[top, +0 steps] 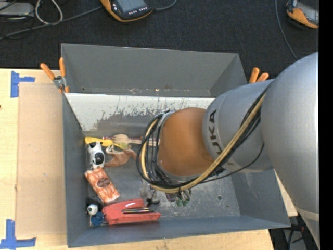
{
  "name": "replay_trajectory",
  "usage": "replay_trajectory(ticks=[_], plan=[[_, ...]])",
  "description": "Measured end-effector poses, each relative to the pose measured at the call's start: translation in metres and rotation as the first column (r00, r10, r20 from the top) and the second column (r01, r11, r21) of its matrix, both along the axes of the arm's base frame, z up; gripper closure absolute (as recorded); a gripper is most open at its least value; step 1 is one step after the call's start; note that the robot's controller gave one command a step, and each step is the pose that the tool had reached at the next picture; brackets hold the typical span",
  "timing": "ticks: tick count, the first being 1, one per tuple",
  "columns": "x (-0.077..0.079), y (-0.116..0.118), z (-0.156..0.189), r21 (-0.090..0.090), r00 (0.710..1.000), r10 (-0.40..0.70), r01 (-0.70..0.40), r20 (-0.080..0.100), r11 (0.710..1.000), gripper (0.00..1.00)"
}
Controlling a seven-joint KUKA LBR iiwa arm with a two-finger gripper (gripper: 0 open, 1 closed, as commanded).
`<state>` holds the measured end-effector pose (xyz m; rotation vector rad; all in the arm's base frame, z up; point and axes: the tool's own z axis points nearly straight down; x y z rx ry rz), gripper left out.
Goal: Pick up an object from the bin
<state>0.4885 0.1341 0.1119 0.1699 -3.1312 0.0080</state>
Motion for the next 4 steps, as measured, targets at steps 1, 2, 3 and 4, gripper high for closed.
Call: replay_trajectory(ticks=[1,2,3,4], plan=[[0.000,-0.003,0.057,0.000,1.000,-0.008,0.008,-0.001,1.000,1.00],[-0.003,0.015,0.030,0.002,1.000,-0.011,0.011,0.005,1.000,1.00],[-0.008,0.025,0.010,0.000,1.000,-0.018,0.018,-0.001,1.000,1.00],[-0.019,0.065,-0.005,0.001,0.999,0.042,-0.042,-0.004,0.999,0.00]])
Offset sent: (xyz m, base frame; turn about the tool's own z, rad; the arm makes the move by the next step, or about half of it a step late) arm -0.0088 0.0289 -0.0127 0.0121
